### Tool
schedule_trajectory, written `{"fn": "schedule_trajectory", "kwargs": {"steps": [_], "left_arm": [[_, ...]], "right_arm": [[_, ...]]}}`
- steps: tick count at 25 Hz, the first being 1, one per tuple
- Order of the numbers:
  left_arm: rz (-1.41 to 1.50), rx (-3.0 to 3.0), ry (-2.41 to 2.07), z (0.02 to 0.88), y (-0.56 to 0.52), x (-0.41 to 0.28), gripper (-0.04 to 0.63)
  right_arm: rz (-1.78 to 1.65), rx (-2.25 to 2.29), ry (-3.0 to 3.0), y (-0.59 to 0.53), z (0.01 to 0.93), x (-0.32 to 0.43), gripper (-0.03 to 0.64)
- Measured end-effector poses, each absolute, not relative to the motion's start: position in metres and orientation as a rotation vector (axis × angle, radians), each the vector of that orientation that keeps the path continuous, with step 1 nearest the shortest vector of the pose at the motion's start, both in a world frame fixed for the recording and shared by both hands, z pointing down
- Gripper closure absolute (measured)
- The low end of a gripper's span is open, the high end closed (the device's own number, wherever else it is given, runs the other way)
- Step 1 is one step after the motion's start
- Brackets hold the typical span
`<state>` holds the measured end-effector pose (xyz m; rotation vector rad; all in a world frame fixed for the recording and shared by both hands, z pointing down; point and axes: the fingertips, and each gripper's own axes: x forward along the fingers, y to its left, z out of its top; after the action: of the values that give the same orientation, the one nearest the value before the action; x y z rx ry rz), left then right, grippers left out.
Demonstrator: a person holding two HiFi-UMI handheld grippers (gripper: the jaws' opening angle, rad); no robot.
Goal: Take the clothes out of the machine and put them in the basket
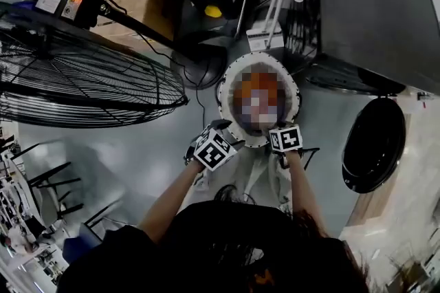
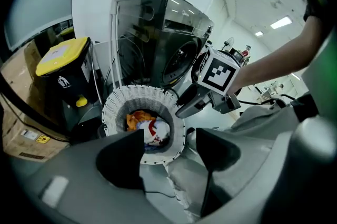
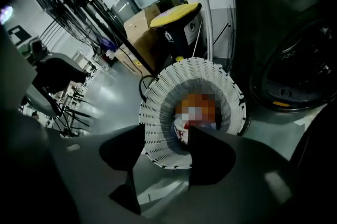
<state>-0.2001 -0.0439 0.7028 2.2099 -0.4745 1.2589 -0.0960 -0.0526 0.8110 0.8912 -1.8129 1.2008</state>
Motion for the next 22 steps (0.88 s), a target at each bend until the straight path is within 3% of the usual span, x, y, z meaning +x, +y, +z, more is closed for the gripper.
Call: {"fn": "schedule_trajectory", "kwargs": {"steps": [22], "left_arm": [[0.949,2.512,-0.592,0.581,-0.091,-0.158,0.306]], "right_arm": [[1.014,1.218,-2.348,-0.112,0.585,-0.095,0.385]]}}
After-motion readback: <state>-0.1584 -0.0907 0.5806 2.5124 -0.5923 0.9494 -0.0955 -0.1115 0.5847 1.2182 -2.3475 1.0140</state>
